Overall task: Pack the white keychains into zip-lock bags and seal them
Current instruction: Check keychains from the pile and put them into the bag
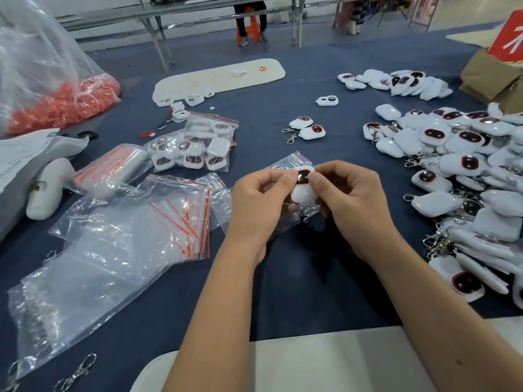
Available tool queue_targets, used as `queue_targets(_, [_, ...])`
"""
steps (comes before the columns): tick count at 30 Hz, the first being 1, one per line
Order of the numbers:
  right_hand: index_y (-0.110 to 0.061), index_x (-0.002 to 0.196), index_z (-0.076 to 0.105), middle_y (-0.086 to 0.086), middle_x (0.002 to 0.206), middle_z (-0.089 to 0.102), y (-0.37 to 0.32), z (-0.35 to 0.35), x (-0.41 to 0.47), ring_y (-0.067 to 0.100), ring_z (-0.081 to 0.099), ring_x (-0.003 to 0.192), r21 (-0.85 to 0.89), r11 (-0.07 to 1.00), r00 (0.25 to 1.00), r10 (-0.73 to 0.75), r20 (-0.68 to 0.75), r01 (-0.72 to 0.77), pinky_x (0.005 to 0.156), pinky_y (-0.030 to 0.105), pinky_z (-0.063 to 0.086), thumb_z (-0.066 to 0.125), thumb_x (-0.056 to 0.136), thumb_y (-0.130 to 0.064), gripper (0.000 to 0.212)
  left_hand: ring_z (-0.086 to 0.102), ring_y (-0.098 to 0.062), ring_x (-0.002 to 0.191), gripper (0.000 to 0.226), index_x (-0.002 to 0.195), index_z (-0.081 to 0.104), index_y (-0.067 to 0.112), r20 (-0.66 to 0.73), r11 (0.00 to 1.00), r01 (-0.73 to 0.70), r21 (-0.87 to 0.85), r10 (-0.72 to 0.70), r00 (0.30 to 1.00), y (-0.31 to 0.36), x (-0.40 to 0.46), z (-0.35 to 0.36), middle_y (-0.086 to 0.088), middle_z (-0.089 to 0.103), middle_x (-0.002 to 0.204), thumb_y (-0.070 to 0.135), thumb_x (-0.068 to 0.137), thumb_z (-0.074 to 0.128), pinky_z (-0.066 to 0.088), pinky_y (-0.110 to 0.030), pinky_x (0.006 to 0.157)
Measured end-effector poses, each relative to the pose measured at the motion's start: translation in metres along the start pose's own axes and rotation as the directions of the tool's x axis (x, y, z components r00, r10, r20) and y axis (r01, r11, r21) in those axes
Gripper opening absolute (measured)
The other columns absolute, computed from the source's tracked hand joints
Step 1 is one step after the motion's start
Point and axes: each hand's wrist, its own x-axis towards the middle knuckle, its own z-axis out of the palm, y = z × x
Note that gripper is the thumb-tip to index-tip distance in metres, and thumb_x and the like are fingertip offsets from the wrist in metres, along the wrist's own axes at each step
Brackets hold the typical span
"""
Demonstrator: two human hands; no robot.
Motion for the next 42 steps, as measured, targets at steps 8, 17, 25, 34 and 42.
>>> queue_targets(8, [-0.014,0.092,0.076,-0.013,0.067,0.069,-0.0007,0.0034,-0.0004,0.0,0.058,0.056,-0.006,1.0,1.0,0.006,0.001,-0.006,0.057,0.013,0.045,0.07,0.099,-0.012,0.01,0.07,-0.012,0.068,0.006,0.092,0.077,0.015,-0.028,0.996,-0.056,0.068,0.058,0.998,-0.0014,0.001,-0.0012,-0.003,0.076,0.077,0.013,0.095,0.073,0.061,-0.03,0.061])
queue_targets(17, [-0.016,0.091,0.076,-0.008,0.069,0.07,-0.001,0.0036,-0.0006,0.002,0.057,0.057,0.022,1.0,1.0,0.022,-0.002,-0.022,0.056,0.015,0.046,0.069,0.1,-0.014,0.012,0.07,-0.022,0.074,0.008,0.091,0.076,0.015,0.005,0.991,-0.089,0.095,0.089,0.996,-0.0018,-0.0003,-0.0008,-0.005,0.075,0.079,0.012,0.097,0.071,0.063,-0.044,0.07])
queue_targets(25, [-0.015,0.09,0.077,-0.007,0.07,0.073,0.0001,0.0015,0.0018,0.001,0.062,0.059,0.064,0.996,0.998,0.062,0.01,-0.062,0.057,0.014,0.048,0.07,0.099,-0.011,0.012,0.072,-0.019,0.075,0.004,0.095,0.078,0.014,0.042,0.986,-0.132,0.106,0.128,0.991,-0.0031,-0.0001,-0.0018,-0.006,0.078,0.082,0.014,0.095,0.074,0.064,-0.043,0.073])
queue_targets(34, [-0.013,0.089,0.074,-0.002,0.071,0.071,0.0006,0.0024,0.0016,0.004,0.058,0.058,0.126,0.989,0.997,0.069,0.035,-0.073,0.054,0.016,0.046,0.068,0.1,-0.011,0.013,0.075,-0.019,0.078,0.006,0.097,0.079,0.013,0.056,0.984,-0.167,0.064,0.163,0.985,-0.002,0.0011,-0.0042,-0.008,0.079,0.085,0.011,0.094,0.074,0.062,-0.031,0.073])
queue_targets(42, [-0.01,0.096,0.074,0.003,0.079,0.074,0.0,0.0011,0.001,0.015,0.063,0.072,0.194,0.974,0.991,0.101,0.083,-0.116,0.061,0.023,0.052,0.066,0.099,-0.019,0.013,0.076,-0.018,0.077,0.007,0.093,0.08,0.017,0.065,0.981,-0.19,0.036,0.188,0.98,0.0002,0.0008,-0.0061,-0.007,0.079,0.083,0.012,0.092,0.076,0.06,-0.028,0.07])
